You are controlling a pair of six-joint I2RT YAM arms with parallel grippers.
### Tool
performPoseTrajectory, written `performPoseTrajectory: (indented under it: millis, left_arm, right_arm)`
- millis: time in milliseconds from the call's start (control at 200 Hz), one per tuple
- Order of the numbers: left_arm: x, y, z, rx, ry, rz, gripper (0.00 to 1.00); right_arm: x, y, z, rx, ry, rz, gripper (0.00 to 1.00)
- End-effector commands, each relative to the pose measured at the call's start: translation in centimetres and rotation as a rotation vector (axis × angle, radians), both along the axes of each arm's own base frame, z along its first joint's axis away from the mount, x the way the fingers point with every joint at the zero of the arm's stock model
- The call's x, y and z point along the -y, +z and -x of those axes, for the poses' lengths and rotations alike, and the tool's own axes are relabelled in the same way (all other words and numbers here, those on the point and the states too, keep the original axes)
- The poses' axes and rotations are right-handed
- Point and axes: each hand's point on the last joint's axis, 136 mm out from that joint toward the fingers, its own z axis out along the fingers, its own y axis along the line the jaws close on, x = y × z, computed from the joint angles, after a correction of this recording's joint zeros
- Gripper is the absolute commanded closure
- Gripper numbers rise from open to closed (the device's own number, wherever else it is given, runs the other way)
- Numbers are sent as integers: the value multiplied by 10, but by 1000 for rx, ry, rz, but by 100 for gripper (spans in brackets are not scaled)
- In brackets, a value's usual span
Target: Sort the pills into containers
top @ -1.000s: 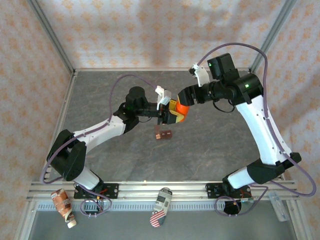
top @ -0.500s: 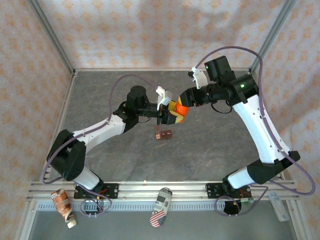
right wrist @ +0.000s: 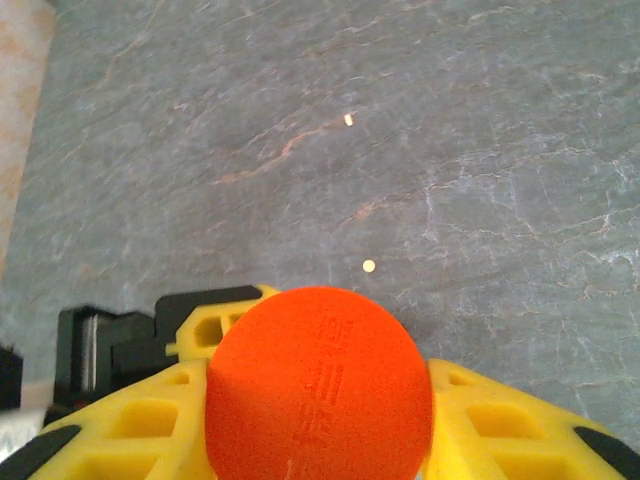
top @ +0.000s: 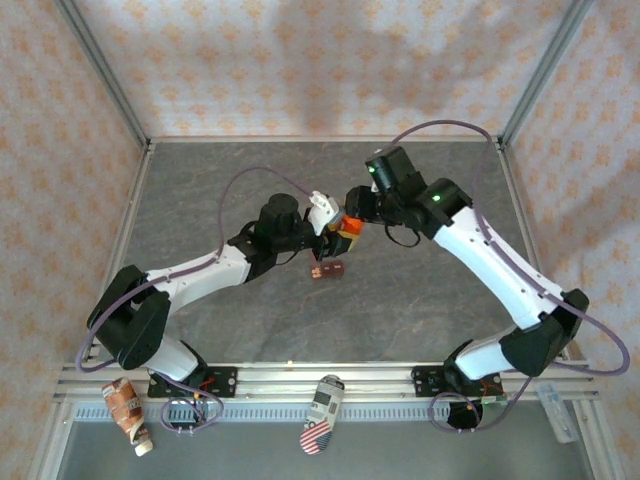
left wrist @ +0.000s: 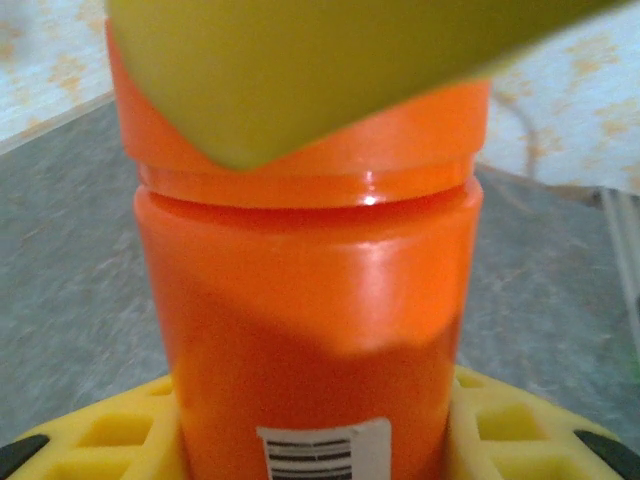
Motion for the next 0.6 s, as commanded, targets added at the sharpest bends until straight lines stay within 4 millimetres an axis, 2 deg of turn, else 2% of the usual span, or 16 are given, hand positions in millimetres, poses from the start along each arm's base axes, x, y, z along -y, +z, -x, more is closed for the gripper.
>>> performPoseTrajectory:
  millis: [0,60,120,195,270,330,430,490,591]
  left_arm:
    - [16,88,-4,294,6,178,100]
    - [17,82,-7,282,15,172,100]
    - [16,77,-11,273,21,163,100]
    - [13,73,-15,253,23,166,100]
    - [8,79,-18,245,16,197,100]
    - [4,84,-17,231,-8,224,100]
    - [3,92,-7,213,-91,260,100]
    - [5,96,1,195,-154,280,100]
    - [9,100,14,152,-248,294,100]
  right_arm:
    - [-28,-14,-13,-34,-88,-93,60]
    - [-28,-9,-18,-16,-103,-95,58]
    - [-25,5,-23,4,-109,-109,53]
    - [-14,31,-26,41,-106,-149,42]
    - [2,63,-22,109,-88,-204,29]
    - [14,92,-10,178,-48,-257,20]
    - [26,126,16,268,63,-271,13]
    - [29,135,29,295,147,-235,13]
    - [24,130,44,262,298,-147,14]
